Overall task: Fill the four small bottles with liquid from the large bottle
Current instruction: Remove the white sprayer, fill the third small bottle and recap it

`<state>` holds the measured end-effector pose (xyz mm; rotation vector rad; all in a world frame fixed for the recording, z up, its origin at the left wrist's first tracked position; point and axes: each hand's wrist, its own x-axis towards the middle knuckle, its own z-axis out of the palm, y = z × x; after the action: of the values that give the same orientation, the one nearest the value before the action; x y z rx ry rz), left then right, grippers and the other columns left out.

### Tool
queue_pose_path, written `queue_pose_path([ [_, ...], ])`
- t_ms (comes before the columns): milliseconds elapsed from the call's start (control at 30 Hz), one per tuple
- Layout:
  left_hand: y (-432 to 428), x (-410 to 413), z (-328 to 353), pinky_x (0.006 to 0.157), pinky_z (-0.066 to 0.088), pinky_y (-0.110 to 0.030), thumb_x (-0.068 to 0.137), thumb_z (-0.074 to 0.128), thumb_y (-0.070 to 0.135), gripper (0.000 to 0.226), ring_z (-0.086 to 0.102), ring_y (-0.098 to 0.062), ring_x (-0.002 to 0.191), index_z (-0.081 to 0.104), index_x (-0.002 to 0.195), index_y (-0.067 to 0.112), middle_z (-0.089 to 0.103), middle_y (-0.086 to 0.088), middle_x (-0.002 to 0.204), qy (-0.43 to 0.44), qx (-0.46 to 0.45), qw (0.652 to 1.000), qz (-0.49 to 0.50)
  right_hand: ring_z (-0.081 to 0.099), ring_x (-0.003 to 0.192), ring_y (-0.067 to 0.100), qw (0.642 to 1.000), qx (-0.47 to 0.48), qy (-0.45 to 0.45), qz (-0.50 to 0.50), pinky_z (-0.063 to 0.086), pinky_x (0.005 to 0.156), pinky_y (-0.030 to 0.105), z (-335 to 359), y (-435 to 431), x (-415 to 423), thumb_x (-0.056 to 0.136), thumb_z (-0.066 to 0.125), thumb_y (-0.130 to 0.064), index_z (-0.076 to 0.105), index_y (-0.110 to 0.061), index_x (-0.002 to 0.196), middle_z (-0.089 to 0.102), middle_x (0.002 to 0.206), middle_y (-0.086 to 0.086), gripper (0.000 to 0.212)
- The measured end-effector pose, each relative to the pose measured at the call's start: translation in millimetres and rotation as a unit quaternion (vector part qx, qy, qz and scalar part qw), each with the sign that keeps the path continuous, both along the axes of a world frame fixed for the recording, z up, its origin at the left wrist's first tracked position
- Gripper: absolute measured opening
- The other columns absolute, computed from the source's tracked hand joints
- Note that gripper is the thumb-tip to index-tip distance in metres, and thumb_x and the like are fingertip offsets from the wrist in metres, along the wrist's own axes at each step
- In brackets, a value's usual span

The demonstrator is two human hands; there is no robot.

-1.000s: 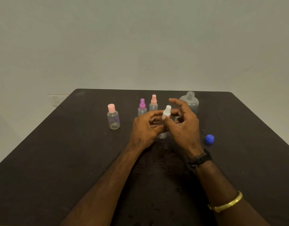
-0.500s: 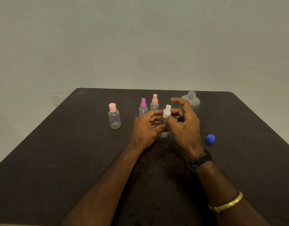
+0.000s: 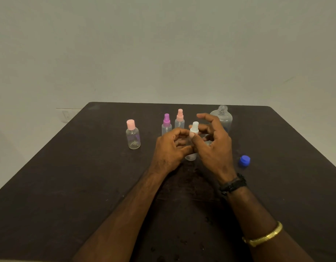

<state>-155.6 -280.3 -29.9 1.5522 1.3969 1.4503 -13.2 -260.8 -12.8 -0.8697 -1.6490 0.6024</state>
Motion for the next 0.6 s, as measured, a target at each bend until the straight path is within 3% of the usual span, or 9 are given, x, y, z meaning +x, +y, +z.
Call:
queue_pose_path([
  [133,-0.5,1.0,-0.8,0.087,0.061,-0.025,0.081,0.084,0.01,0.043,0.073,-0.011,0.102,0.069,0.121,0.009,0.074,-0.003,0.114,0.033,0.019,0.999,0.02,0.064,0.097,0.008,0.999,0.015,-0.03,-0.03,0.054,0.077,0.017,-2.2,0.9,-0.3,0.086,0.082,-0.029,0.061,-0.025,0.126,0.066,0.108,-0.005,0.046],
  [233,0.4,1.5,-1.0,0.086,0.06,-0.024,0.078,0.085,0.006,0.047,0.073,-0.007,0.101,0.069,0.122,0.007,0.074,-0.003,0.114,0.025,0.02,0.999,0.017,0.061,0.083,0.013,0.998,0.015,-0.022,-0.051,0.053,0.07,0.02,-2.2,3.4,2.8,0.08,0.087,-0.026,0.065,-0.027,0.116,0.063,0.092,-0.002,0.042],
  [333,0.6,0.8,-0.6,0.083,0.06,-0.021,0.077,0.084,0.003,0.044,0.073,-0.006,0.099,0.07,0.119,0.005,0.075,-0.002,0.111,0.02,0.024,0.999,0.01,0.064,0.08,0.012,0.999,0.0,0.0,-0.042,0.056,0.069,0.019,0.5,3.2,4.5,0.08,0.088,-0.024,0.065,-0.027,0.117,0.066,0.089,-0.004,0.044],
  [400,0.9,0.6,-0.3,0.084,0.059,-0.02,0.078,0.085,0.007,0.043,0.073,-0.006,0.101,0.071,0.118,0.007,0.075,-0.001,0.111,0.027,0.036,0.999,0.008,0.068,0.082,0.011,0.999,-0.004,0.009,-0.031,0.058,0.071,0.021,2.2,2.2,5.0,0.081,0.087,-0.021,0.063,-0.026,0.121,0.07,0.091,-0.006,0.047],
  [600,3.8,-2.1,-2.1,0.088,0.056,-0.017,0.08,0.085,0.021,0.045,0.069,-0.003,0.103,0.071,0.123,0.012,0.075,0.004,0.112,0.072,0.049,0.996,0.014,0.069,0.102,-0.002,1.0,0.007,-0.002,0.011,0.049,0.08,0.008,4.9,0.3,4.0,0.089,0.076,-0.006,0.057,-0.024,0.133,0.073,0.107,-0.012,0.051],
])
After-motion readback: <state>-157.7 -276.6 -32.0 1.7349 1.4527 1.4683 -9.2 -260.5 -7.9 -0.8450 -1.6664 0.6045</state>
